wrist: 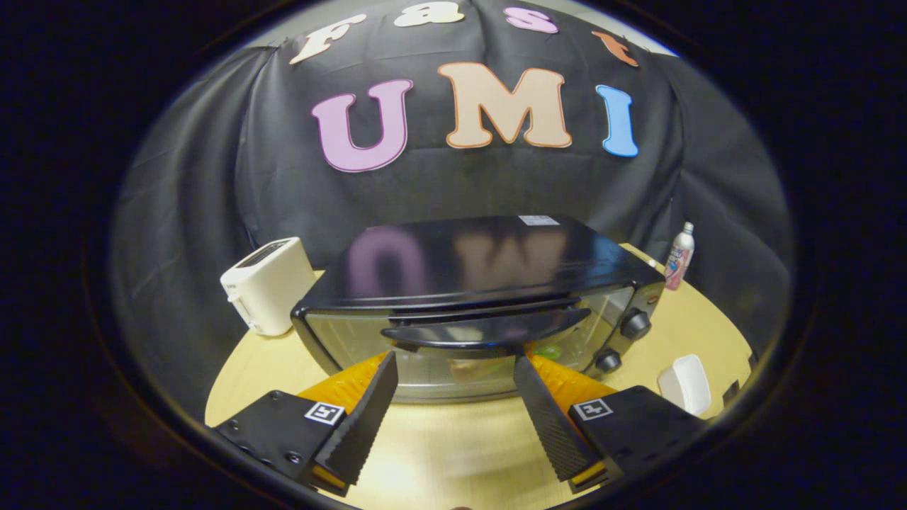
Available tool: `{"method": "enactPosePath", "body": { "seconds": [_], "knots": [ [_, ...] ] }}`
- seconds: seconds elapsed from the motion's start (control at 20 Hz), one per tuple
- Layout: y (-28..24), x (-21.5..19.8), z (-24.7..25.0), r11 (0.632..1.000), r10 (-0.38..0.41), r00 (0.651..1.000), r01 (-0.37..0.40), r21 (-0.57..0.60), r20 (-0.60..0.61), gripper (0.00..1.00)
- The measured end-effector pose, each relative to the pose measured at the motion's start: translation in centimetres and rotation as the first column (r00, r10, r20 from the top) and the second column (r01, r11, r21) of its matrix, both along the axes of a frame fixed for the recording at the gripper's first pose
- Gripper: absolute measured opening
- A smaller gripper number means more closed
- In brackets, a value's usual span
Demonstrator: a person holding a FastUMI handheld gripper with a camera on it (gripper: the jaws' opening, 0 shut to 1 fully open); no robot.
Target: Open the toaster oven, put the food inside, and close the toaster oven door.
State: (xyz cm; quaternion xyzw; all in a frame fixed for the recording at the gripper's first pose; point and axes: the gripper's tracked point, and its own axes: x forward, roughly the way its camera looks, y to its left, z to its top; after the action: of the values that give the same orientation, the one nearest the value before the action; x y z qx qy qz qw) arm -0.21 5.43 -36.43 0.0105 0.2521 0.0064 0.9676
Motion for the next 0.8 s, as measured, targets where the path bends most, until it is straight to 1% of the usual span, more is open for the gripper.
{"method": "enactPosePath", "body": {
  "seconds": [0.2,0.35,0.45,0.55,0.7,0.8],
  "knots": [
    [0.0,0.3,-0.1,1.000,0.011,1.000,-0.011,-0.021,-0.005,1.00],
    [-0.5,-0.7,0.2,0.998,0.023,1.000,-0.023,-0.054,-0.002,1.00],
    [-0.5,-1.4,1.1,0.998,0.033,0.999,-0.033,-0.047,0.011,1.00],
    [-0.7,-2.3,3.1,0.999,0.031,0.998,-0.030,-0.025,0.051,1.00],
    [-1.2,-2.6,7.8,1.000,0.009,0.991,-0.010,0.004,0.134,1.00],
    [-1.0,-2.7,11.7,1.000,0.024,0.983,-0.026,0.008,0.183,1.00]
  ]
}}
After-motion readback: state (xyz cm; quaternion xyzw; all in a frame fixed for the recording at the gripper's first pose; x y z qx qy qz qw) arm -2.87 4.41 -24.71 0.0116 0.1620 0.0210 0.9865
